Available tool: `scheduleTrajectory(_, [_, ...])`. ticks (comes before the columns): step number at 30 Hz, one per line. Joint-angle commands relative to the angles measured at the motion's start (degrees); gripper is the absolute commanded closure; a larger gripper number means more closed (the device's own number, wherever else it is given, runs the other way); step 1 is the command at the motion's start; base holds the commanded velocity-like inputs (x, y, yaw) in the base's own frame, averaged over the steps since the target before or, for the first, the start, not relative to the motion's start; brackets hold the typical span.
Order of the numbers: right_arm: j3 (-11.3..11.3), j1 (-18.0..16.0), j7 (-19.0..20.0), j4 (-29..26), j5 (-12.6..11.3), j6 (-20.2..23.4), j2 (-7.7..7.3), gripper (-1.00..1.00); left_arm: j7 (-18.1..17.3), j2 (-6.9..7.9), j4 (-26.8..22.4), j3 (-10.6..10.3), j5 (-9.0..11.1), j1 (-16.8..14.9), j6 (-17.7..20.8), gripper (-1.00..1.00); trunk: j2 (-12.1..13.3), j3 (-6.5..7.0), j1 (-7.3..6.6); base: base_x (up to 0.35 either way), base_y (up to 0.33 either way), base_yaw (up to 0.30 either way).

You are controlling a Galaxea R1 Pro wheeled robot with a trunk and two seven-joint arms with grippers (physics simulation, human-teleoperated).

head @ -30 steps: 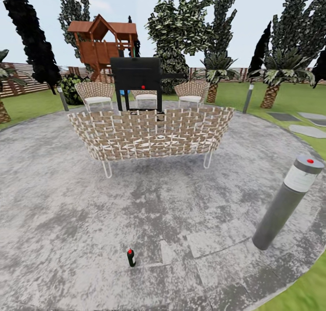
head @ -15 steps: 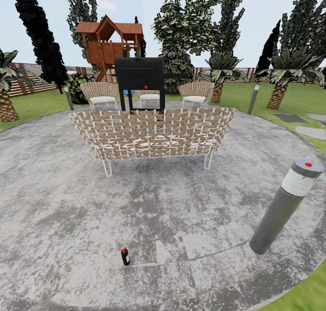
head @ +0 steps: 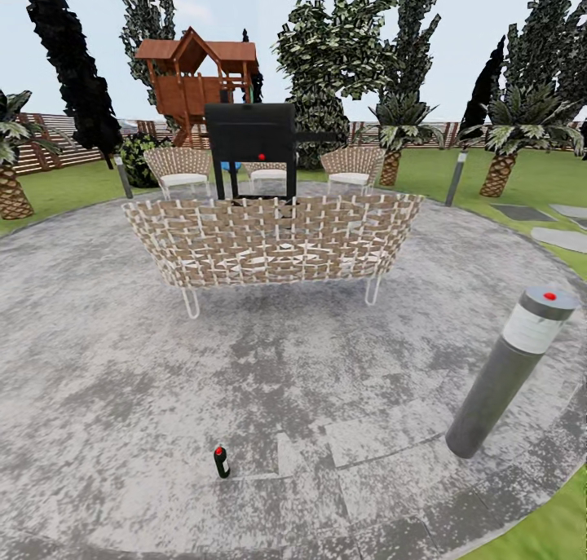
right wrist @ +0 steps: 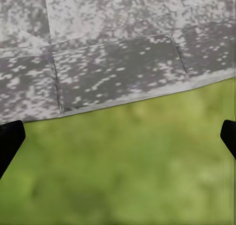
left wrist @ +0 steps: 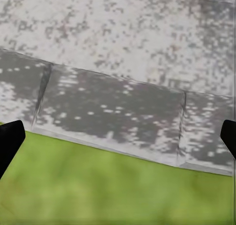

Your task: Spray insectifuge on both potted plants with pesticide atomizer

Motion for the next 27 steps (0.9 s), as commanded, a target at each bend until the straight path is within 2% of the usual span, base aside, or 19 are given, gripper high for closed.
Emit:
scheduleTrajectory(1, [-0.07, -0.03, -0.01, 0.05, 0.02, -0.18, 0.01, -1.0, 0.05, 0.02, 0.04, -0.17, 0.48, -0.02, -0.19, -1.0, -0.02, -0.05, -0.01, 0.0, -0.174, 0.0])
scheduleTrajectory(7, [-0.16, -0.03, -0.07, 0.05, 0.02, -0.24, 0.01, -1.0, 0.06, 0.02, -0.02, -0.17, 0.48, -0.02, -0.19, -1.0, -0.02, -0.05, -0.01, -0.094, -0.196, 0.074])
scheduleTrajectory(16, [-0.11, -0.07, -0.12, -1.33, 0.04, -0.04, 0.0, -1.0, -0.59, -0.31, -1.38, -0.85, -0.57, -1.58, 0.59, -1.0, -0.02, -0.05, -0.01, -0.078, -0.024, 0.017])
scheduleTrajectory(20, [-0.03, -1.19, -0.02, -10.62, 0.02, 0.33, 0.01, -1.0, -1.13, -0.43, -2.76, -1.3, -3.3, -8.38, 1.52, -1.0, -0.02, -0.05, -0.01, -0.003, -0.001, 0.001])
scheduleTrajectory(22, [-0.02, -3.31, 0.16, -15.9, 0.02, 0.72, 0.01, -1.0, -1.44, -0.53, -2.9, -1.41, -4.87, -12.8, 3.35, -1.0, -0.02, -0.05, -0.01, -0.001, 0.0, 0.0])
scheduleTrajectory(25, [-0.02, -7.49, 0.33, -18.68, -0.03, 3.56, 0.01, -1.0, -2.75, -0.9, -3.18, -1.47, -5.57, -16.49, 8.07, -1.0, -0.02, -0.05, -0.01, 0.0, 0.0, 0.0])
scheduleTrajectory(27, [-0.02, -9.9, 0.41, -19.19, -0.05, 6.53, 0.01, -1.0, -3.44, -0.97, -3.5, -1.46, -5.63, -17.42, 9.51, -1.0, -0.02, -0.05, -0.01, 0.0, 0.0, 0.0])
